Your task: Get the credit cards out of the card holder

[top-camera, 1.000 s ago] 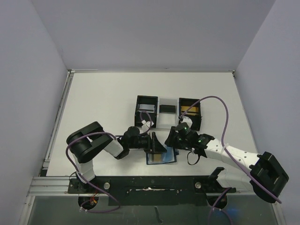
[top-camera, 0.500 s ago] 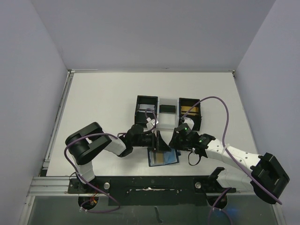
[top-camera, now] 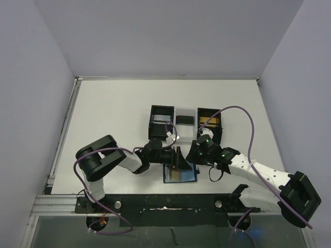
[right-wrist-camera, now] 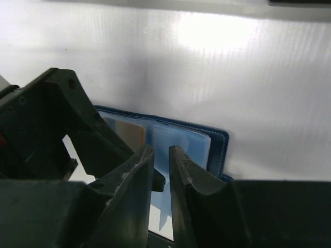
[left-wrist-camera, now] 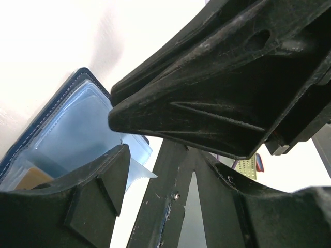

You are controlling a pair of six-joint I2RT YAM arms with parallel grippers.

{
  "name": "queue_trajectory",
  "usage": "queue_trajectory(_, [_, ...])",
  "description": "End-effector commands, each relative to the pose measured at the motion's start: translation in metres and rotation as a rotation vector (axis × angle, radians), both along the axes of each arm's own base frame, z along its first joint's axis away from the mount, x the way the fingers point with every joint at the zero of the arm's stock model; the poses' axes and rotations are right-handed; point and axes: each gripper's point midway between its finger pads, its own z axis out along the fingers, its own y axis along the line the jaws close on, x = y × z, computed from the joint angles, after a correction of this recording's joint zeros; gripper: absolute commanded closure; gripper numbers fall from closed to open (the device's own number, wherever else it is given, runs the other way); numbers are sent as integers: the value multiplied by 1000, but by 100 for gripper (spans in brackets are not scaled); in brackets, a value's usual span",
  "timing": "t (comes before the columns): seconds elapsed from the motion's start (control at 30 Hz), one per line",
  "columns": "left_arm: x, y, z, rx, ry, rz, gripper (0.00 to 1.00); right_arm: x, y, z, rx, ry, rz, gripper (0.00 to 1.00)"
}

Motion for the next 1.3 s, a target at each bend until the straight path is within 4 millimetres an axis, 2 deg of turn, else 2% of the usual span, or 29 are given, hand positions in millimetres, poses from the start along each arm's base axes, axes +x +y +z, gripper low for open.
queue_trajectory(0.0, [-4,-9,22,-80,-40,-50,49,9,26,14,118,-30,88,81])
queue_trajectory(0.2, [-6,-3,26,-53,-69,-51,49,-1,21,-6,100,32,100,83])
queue_trajectory(0.5, [-4,8,35,15,-134,-41,46,-13,-11,-29,-65,98,77,83])
queue_trajectory(0.63, [1,22,34,101,-182,0,46,-11,-14,-25,-87,81,86,82])
queue_trajectory(0.77, [19,59,26,267,-247,156,46,-3,2,-4,-21,23,132,75])
queue_trajectory(0.93, [57,134,26,403,-243,510,42,4,19,11,-15,-18,142,69])
queue_trajectory(0.97, [59,153,20,429,-221,567,41,5,22,15,-29,-31,137,68])
queue_trajectory(1.1, [67,204,22,437,-193,754,35,5,37,23,-119,-68,122,61])
queue_trajectory(1.17, [68,223,26,440,-197,818,33,4,48,23,-152,-68,123,58])
queue_trajectory(1.27, [66,243,28,462,-200,881,29,2,52,14,-219,-48,77,55])
